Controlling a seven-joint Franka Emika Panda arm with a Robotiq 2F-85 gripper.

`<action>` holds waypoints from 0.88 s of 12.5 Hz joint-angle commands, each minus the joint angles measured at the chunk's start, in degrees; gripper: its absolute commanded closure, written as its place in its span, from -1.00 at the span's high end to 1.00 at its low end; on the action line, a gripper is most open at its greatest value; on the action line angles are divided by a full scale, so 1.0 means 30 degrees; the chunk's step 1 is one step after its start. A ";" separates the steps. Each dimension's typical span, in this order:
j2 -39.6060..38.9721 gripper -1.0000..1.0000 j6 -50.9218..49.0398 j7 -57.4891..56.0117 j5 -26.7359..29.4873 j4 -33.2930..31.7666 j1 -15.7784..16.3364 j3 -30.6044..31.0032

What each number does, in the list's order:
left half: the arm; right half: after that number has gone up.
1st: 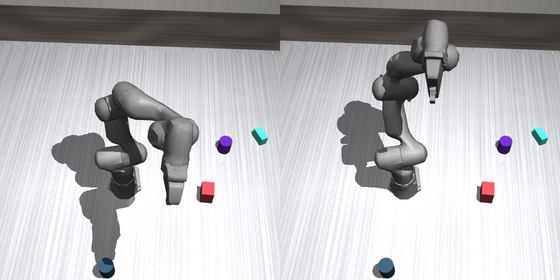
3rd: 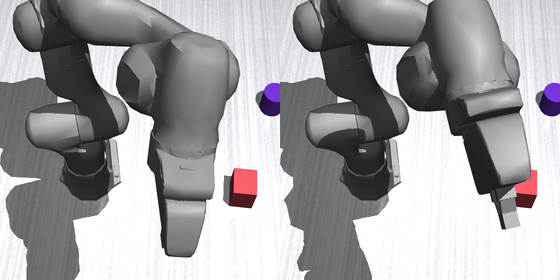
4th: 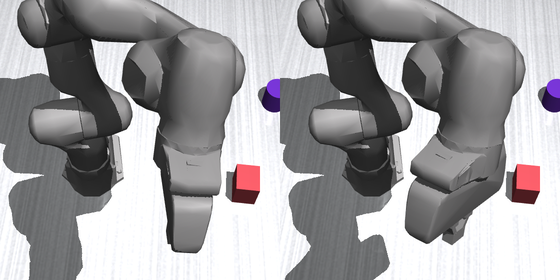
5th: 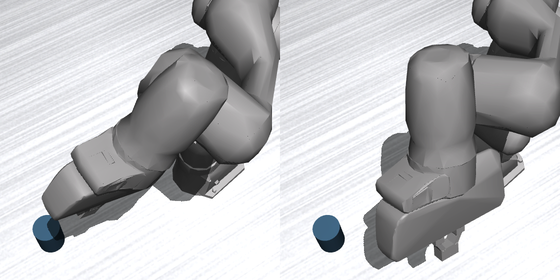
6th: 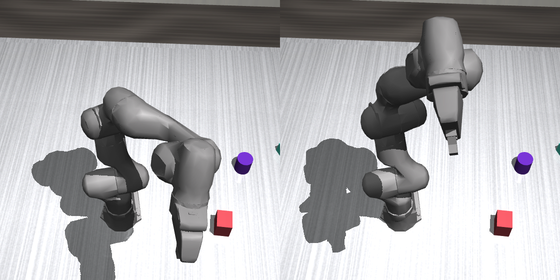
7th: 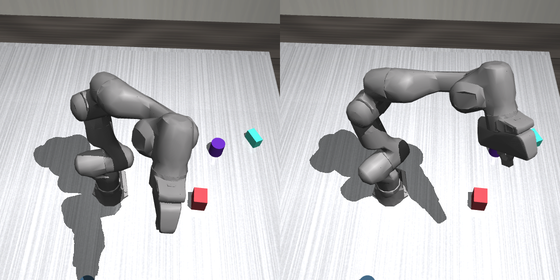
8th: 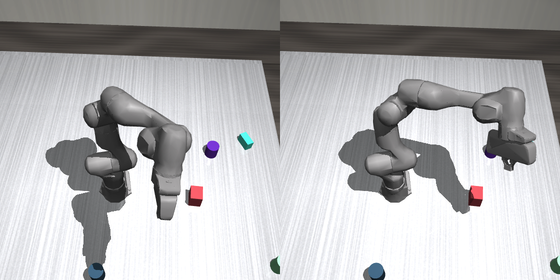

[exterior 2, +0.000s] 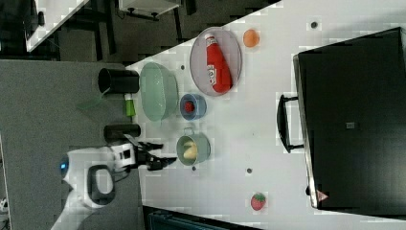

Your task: Pick Banana and place it in mug.

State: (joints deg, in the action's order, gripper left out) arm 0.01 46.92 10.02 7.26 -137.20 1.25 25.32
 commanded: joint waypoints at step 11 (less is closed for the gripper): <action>0.4550 1.00 -0.9992 -0.1499 -0.1260 0.6436 -0.0415 -0.6483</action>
State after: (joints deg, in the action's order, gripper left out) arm 13.53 17.81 8.49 5.08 -117.61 1.67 7.53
